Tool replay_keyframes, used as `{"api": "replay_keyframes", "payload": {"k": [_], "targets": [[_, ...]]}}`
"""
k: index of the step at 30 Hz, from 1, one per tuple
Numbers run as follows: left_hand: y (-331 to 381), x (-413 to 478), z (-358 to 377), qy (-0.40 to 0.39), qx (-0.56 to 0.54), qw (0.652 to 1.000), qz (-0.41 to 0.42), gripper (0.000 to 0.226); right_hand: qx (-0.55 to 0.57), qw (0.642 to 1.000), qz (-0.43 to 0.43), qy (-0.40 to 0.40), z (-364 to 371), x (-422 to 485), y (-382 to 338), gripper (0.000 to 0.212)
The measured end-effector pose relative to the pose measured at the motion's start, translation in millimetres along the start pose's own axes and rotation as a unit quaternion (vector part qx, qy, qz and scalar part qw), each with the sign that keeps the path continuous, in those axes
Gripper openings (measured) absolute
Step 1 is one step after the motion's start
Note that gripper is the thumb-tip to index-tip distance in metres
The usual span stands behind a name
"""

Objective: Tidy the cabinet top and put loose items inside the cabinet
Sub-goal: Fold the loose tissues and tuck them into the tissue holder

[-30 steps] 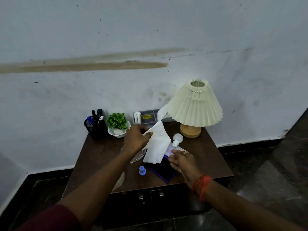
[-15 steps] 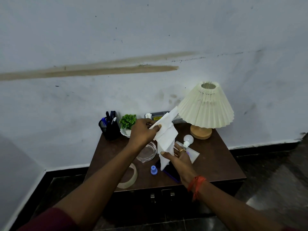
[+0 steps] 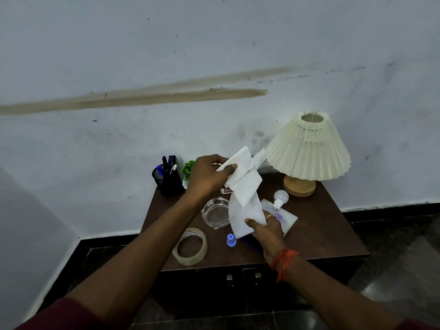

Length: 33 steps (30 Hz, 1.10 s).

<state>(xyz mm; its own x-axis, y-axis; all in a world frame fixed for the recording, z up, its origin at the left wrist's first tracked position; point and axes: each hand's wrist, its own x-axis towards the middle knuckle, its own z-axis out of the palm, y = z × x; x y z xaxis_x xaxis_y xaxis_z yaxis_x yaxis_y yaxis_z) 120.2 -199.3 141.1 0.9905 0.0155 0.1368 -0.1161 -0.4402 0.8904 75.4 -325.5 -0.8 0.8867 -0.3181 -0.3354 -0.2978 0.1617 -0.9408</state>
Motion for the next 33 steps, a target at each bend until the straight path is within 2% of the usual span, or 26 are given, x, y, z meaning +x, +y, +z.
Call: {"api": "replay_keyframes", "payload": {"k": [5,7,10,13,18,23,27,29,31,33], "targets": [[3.8,-4.5,-5.6,-0.001,-0.062,0.997,-0.043,0.014,0.063,0.998,0.023,-0.019,-1.8,0.0,2.4,0.027],[2.9,-6.1,-7.7,-0.002,-0.117,0.990,-0.079,0.016,0.105,0.993,0.043,-0.041,-6.3,-1.6,1.3,0.029],[0.8,-8.3,-11.1,-0.001,-0.218,0.962,-0.163,0.006,0.165,0.983,0.051,-0.056,-14.8,-3.5,-3.2,0.031],[-6.4,-7.7,-14.7,0.007,-0.270,0.938,-0.217,0.002,0.214,0.975,0.061,-0.029,-21.4,-6.6,-5.2,0.031],[-8.3,-10.4,-19.9,-0.007,-0.332,0.913,-0.238,0.027,0.247,0.966,0.075,-0.006,-20.8,-16.4,-4.3,0.033],[-8.0,-13.1,-20.8,-0.031,-0.371,0.896,-0.241,0.016,0.233,0.969,0.076,-0.038,-2.1,-33.2,-10.6,0.031],[-6.9,-16.9,-16.9,-0.039,-0.389,0.887,-0.246,0.009,0.223,0.974,0.032,0.033,11.8,-39.2,-18.7,0.034],[-6.4,-19.3,-14.2,-0.050,-0.400,0.881,-0.247,0.007,0.230,0.971,0.019,0.062,16.6,-44.8,-18.5,0.030],[-5.8,-20.8,-11.8,-0.060,-0.410,0.876,-0.247,0.007,0.244,0.967,0.030,0.063,22.0,-48.9,-14.2,0.022],[-3.9,-23.4,-9.7,-0.073,-0.422,0.869,-0.250,0.008,0.283,0.955,0.089,0.024,26.0,-53.5,-15.7,0.022]]}}
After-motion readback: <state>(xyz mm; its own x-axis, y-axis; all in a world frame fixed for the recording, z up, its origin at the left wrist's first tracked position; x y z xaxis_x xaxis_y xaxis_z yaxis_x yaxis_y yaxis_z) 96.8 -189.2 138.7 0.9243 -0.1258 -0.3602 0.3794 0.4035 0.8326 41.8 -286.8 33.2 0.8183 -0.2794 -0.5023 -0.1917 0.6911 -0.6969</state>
